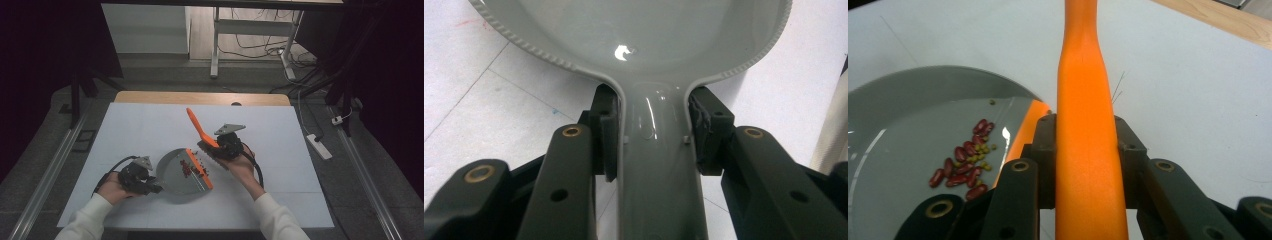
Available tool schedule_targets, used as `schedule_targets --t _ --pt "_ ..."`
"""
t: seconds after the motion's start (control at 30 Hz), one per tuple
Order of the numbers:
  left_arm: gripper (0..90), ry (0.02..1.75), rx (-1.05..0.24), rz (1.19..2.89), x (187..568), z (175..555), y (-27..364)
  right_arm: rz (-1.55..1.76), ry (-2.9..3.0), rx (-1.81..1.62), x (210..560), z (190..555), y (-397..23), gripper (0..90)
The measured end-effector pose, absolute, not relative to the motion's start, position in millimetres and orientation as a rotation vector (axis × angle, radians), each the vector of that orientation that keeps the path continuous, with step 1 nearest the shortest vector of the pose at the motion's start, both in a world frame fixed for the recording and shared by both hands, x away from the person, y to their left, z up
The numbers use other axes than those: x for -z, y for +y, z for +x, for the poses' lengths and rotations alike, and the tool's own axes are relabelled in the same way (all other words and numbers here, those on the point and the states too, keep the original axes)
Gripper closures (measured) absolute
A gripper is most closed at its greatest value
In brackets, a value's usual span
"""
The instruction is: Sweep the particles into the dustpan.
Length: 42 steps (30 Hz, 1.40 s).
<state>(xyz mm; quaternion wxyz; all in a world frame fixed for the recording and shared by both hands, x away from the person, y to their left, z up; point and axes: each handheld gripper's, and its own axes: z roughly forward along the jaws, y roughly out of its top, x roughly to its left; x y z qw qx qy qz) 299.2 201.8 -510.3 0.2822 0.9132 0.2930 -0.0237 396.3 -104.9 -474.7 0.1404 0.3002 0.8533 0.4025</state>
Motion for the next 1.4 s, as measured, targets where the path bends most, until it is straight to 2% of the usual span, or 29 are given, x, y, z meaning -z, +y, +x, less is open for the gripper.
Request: schedule_targets --t 0.57,1.03,1.23,1.4 --pt "61.4 0.810 0.062 2.427 509.6 298.0 206.1 0.890 2.493 -1.092 496.9 424.9 -86.4 70.4" --pt "61.4 0.815 0.060 2.428 510.2 297.8 206.7 0.762 2.603 -1.100 498.1 405.0 -63.7 70.4" --pt "61.4 0.809 0.057 2.429 510.0 297.4 206.8 0.712 2.611 -1.188 481.6 388.2 -61.8 70.5" --pt "61.4 0.808 0.060 2.431 510.5 297.2 206.3 0.752 2.493 -1.230 461.2 385.5 -84.0 70.4"
